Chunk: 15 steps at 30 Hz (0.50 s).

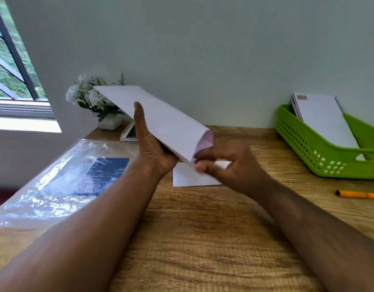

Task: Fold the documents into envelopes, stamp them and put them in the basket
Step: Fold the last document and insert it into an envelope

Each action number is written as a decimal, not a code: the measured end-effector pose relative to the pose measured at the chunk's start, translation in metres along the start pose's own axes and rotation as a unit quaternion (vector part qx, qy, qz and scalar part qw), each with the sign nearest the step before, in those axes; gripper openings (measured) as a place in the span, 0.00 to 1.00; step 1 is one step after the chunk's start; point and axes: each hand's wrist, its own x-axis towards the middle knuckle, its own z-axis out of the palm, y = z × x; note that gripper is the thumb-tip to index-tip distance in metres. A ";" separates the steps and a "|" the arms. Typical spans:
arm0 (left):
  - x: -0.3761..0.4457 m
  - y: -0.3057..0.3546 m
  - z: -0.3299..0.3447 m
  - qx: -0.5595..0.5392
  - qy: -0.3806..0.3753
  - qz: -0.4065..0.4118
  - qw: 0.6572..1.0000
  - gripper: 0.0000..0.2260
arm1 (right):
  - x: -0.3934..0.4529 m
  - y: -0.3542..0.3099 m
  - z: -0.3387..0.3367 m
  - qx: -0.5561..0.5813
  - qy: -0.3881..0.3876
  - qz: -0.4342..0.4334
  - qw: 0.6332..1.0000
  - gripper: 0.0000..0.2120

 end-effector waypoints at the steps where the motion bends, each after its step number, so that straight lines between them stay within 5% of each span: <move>1: 0.000 0.004 -0.001 -0.004 0.003 0.001 1.000 0.31 | 0.001 0.004 -0.007 0.013 0.057 0.007 0.998 0.11; 3: 0.000 0.009 -0.003 -0.010 0.017 0.009 1.000 0.30 | 0.006 0.014 -0.023 0.013 0.087 0.080 0.993 0.06; 4: -0.001 0.010 -0.003 -0.010 0.025 0.013 1.000 0.29 | 0.008 0.020 -0.031 -0.028 0.036 0.130 0.990 0.08; 8: -0.002 0.011 -0.004 -0.015 0.030 0.024 0.999 0.28 | 0.003 0.045 -0.040 -0.211 -0.238 0.290 0.903 0.39; 15: 0.000 0.013 -0.007 -0.006 0.040 0.047 0.998 0.28 | 0.006 0.048 -0.050 -0.215 -0.205 0.331 0.896 0.41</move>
